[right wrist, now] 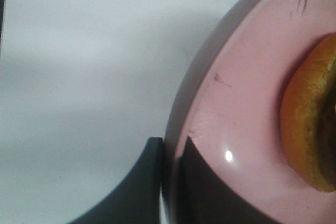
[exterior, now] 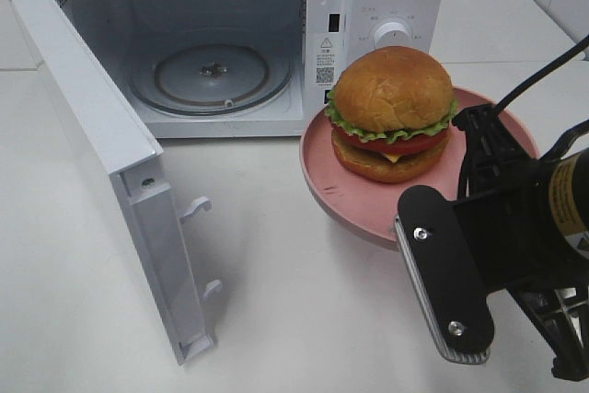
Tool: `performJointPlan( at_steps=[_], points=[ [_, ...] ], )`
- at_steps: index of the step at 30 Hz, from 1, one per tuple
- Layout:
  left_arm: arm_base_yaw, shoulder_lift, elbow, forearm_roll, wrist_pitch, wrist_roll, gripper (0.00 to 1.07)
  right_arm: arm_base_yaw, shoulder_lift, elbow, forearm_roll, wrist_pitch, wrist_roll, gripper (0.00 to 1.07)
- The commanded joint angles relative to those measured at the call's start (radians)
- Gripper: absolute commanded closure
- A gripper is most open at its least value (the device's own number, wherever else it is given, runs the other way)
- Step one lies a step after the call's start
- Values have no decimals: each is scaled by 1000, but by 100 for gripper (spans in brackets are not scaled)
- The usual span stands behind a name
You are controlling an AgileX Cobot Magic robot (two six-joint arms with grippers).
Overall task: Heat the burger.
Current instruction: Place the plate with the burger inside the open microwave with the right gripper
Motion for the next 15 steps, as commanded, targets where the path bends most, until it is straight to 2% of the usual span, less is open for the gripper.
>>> performJointPlan(
  at_steps=[1,6,8,11,13,15],
  points=[
    [3,-5,0,-10,4,-7,7,-30,-10,-4,-4,-82,-108,107],
    [3,-5,0,-10,4,-7,7,-88,-10,-6,72,-137,-265,107],
    [3,-5,0,-10,4,-7,7,-158,-10,-6,194,-174,-444,107],
    [3,-5,0,-10,4,-7,7,-178,-10,-6,221,-175,-487,107],
    [3,-5,0,-10,4,-7,7,-255,-10,-6,338,-176,-699,107],
    [3,-5,0,-10,4,-7,7,-270,-10,-6,363,-178,-738,107]
  ],
)
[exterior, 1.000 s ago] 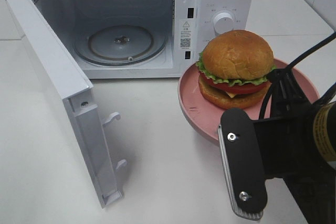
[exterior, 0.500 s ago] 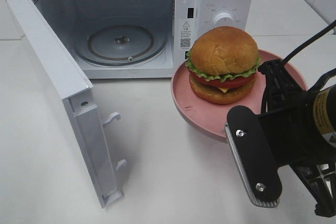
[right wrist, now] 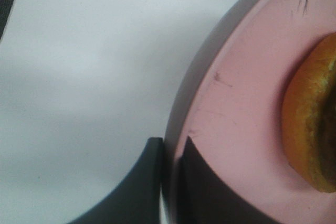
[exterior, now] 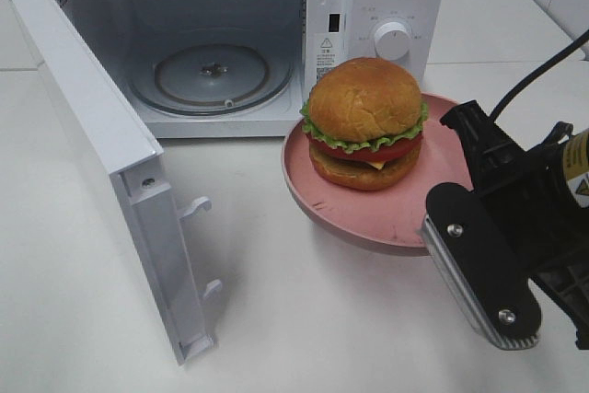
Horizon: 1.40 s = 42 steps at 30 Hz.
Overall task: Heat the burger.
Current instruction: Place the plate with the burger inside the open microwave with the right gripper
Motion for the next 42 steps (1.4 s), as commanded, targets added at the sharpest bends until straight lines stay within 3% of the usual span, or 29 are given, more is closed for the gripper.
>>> performJointPlan(
  at_steps=[1,3,6,8,12,18,27,42],
  points=[
    [3,-5,0,-10,4,-7,7,-44,-10,-6,63,-61,-149,107],
    [3,-5,0,-10,4,-7,7,-111,-10,-6,154,-78,-317,107],
    [3,-5,0,-10,4,-7,7,-128,-10,-6,180,-84,-357,107],
    [3,-5,0,-10,4,-7,7,-176,-10,-6,262,-89,-509,107],
    [3,-5,0,-10,4,-7,7,-198,-10,-6,278,-92,-560,107],
    [3,-5,0,-10,4,-7,7,-191,-9,-6,262,-114,-559,107],
    [3,-5,0,-10,4,-7,7,-106,26,-6,230,-142,-543,107],
    [3,-5,0,-10,4,-7,7,-98,150,-105,341,-168,-574,107]
  ],
)
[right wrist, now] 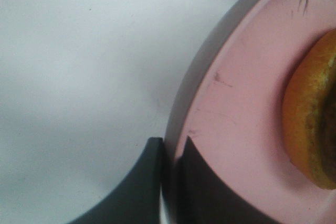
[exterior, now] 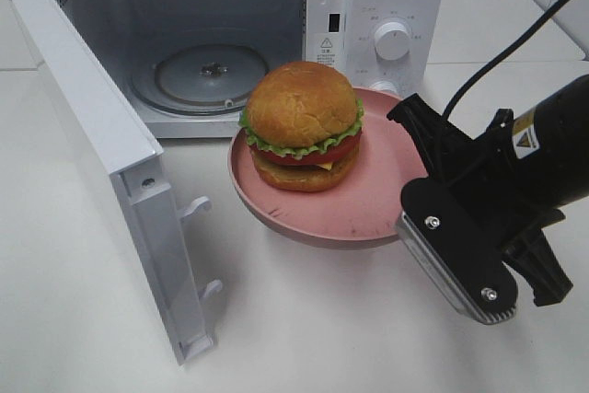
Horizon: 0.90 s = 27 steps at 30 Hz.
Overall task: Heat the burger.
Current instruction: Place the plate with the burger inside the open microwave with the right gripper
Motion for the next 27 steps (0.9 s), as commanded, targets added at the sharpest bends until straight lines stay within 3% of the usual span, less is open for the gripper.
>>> performJointPlan(
  at_steps=[1,8,27],
  points=[
    [3,-5,0,-9,4,-7,7,2,29,-50,43,-61,-35,107],
    [3,-5,0,-9,4,-7,7,2,75,-93,110,-73,-85,107],
    [3,-5,0,-9,4,-7,7,6,268,-287,110,-79,-92,107]
  ],
)
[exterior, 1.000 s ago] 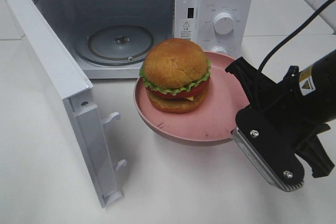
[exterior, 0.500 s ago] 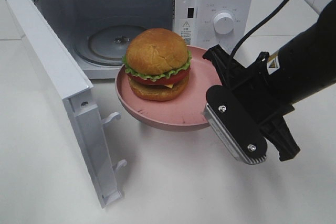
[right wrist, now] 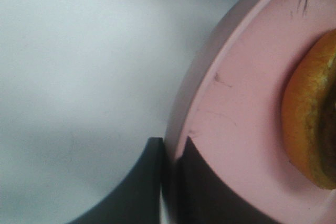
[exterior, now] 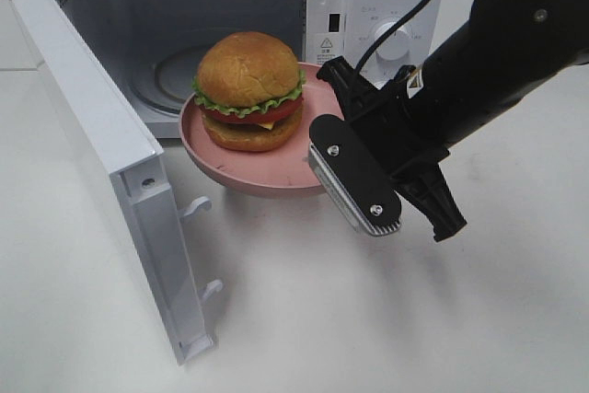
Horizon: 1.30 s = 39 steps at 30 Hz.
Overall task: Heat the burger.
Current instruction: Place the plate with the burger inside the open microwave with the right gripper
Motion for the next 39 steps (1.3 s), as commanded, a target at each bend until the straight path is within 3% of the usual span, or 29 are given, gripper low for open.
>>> performJointPlan(
  at_steps=[1,24,39],
  points=[
    [3,-5,0,-9,4,-7,7,4,10,-40,13,-53,-20,107],
    [3,-5,0,-9,4,-7,7,8,237,-282,13,2,8,107],
    [3,-5,0,-9,4,-7,7,8,389,-510,2,84,47,107]
  ],
)
